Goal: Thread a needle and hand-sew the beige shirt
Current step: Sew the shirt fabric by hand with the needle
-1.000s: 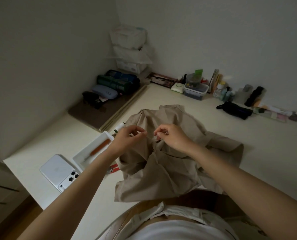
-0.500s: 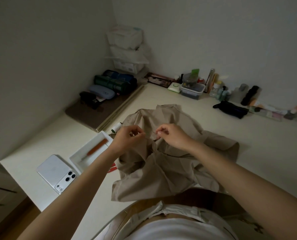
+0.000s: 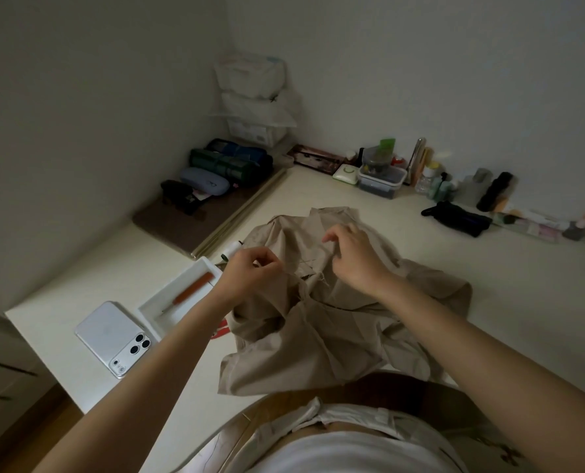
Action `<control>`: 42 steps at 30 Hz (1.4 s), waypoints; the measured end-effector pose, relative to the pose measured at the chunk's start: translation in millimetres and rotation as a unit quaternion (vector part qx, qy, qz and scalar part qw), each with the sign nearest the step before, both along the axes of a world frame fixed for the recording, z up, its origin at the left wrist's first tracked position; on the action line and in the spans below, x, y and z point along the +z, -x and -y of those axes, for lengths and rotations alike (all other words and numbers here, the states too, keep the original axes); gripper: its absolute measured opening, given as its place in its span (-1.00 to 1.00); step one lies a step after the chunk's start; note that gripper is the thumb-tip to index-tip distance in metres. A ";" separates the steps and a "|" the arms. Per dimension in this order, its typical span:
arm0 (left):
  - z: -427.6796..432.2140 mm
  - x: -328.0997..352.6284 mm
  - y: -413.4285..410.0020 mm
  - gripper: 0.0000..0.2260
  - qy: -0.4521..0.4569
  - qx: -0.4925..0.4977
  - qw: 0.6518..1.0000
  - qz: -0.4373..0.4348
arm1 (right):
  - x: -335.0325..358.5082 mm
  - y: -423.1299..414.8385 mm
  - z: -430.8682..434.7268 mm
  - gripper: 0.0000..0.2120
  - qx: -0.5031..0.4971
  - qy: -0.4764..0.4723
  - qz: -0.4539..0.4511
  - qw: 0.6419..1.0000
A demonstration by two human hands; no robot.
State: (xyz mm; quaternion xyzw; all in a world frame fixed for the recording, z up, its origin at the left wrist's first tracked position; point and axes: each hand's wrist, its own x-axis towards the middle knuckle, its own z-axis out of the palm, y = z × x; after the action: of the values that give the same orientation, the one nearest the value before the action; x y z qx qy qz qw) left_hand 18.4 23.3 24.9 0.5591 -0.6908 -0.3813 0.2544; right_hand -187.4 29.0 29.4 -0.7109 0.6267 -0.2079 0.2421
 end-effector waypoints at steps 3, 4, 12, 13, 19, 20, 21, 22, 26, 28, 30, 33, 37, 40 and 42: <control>0.2 0.0 1.3 -0.88 -0.008 -0.010 1.000 -0.003 | 5.1 -11.9 -3.9 -0.67 0.089 -0.005 0.063 0.994; 0.4 0.0 1.7 -0.87 -0.008 -0.012 1.000 -0.007 | 4.7 -16.3 -4.4 -0.72 0.112 -0.017 0.074 0.991; -1.4 0.1 2.7 -0.90 -0.002 -0.047 0.999 -0.012 | -5.3 -21.0 -2.0 -0.84 0.086 -0.050 0.156 0.983; -1.8 0.1 2.3 -0.91 -0.003 -0.041 0.999 -0.018 | -6.4 -20.7 -1.5 -0.83 0.075 -0.050 0.153 0.984; -3.1 3.5 3.5 -0.88 -0.027 -0.013 0.998 -0.059 | -10.3 -22.7 -0.4 -0.83 0.062 -0.064 0.130 0.987; -2.7 4.0 3.6 -0.87 -0.032 -0.011 0.997 -0.063 | -10.8 -23.4 -0.2 -0.84 0.067 -0.063 0.126 0.988; -2.6 4.6 3.6 -0.86 -0.035 -0.009 0.997 -0.065 | -11.4 -24.1 -0.2 -0.84 0.070 -0.063 0.123 0.988; -2.7 5.1 3.5 -0.85 -0.038 -0.008 0.997 -0.067 | -11.4 -25.0 -0.4 -0.84 0.075 -0.064 0.122 0.988; -4.2 8.2 3.7 -0.87 -0.045 -0.007 0.996 -0.082 | -9.6 -27.7 -0.5 -0.82 0.089 -0.062 0.109 0.988; -4.4 9.5 3.8 -0.87 -0.048 -0.005 0.995 -0.084 | -7.5 -28.5 -0.8 -0.82 0.099 -0.064 0.112 0.987; -4.4 10.9 3.2 -0.87 -0.054 -0.002 0.995 -0.085 | -5.5 -29.3 -0.5 -0.83 0.113 -0.074 0.117 0.984; -3.9 14.1 1.3 -0.87 -0.081 -0.002 0.993 -0.088 | -2.9 -29.6 -1.4 -0.87 0.130 -0.109 0.147 0.974; -3.6 17.9 -4.5 -0.84 -0.131 -0.029 0.987 -0.091 | -0.5 -29.8 -2.9 -0.80 0.150 -0.143 0.189 0.960; -2.7 19.6 -9.0 -0.84 -0.155 -0.063 0.983 -0.081 | 0.1 -29.6 -2.3 -0.84 0.154 -0.159 0.198 0.955; -3.1 20.3 -13.1 -0.91 -0.175 -0.100 0.976 -0.080 | -0.1 -28.4 -1.7 -0.77 0.153 -0.166 0.206 0.952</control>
State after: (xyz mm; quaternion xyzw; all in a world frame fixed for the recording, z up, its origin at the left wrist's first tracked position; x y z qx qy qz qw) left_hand 31.5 26.4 45.2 0.4905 -0.6433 -0.5633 0.1681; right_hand -159.0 30.7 29.3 -0.6899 0.4728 -0.2031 0.5092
